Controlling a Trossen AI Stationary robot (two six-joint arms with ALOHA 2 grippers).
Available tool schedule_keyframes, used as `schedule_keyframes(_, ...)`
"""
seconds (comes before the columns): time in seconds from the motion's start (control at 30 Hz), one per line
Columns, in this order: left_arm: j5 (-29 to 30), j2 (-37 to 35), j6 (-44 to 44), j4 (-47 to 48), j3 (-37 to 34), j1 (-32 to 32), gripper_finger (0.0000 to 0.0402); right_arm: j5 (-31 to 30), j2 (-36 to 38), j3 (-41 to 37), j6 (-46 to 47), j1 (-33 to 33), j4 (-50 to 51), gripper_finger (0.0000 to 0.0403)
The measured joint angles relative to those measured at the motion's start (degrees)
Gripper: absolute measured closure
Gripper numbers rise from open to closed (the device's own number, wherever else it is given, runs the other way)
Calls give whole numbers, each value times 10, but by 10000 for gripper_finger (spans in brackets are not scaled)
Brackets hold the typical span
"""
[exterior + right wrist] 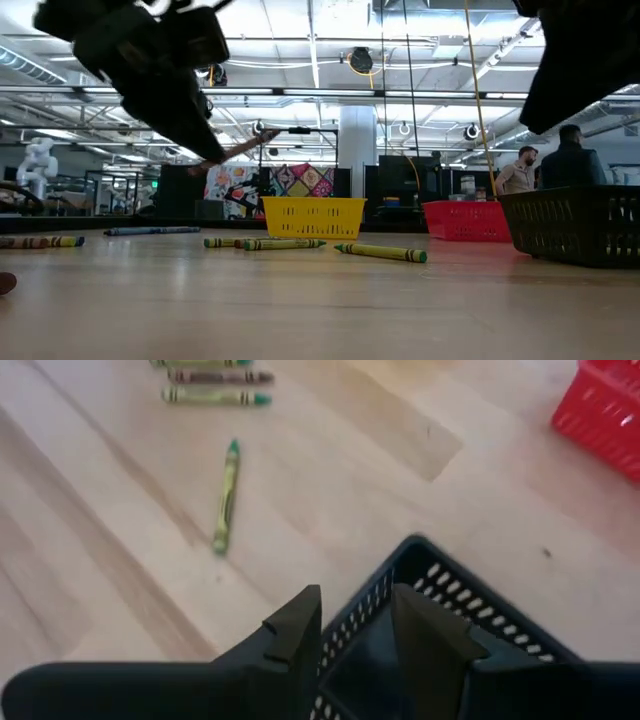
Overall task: Sort crayons
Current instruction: Put the brown crayon into the yellow bin
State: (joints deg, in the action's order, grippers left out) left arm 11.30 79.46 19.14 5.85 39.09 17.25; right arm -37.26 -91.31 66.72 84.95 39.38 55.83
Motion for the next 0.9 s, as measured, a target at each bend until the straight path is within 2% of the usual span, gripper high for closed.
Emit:
schedule_keyframes(0.27, -83, 0, -70, 0, 0, -114, 394, -8, 0, 0, -1, 0, -3, 291)
schedule_keyframes(0.37, -111, 0, -103, -14, 1, -158, 394, -34, 0, 0, -1, 0, -3, 291)
schedule_keyframes(0.7, -189, 0, -184, -11, 73, -291, 394, -50, 0, 0, -6, -13, -2, 291)
schedule_keyframes(0.9, -218, 0, -215, 0, 79, -351, 394, -50, 0, 0, -39, -22, -1, 291)
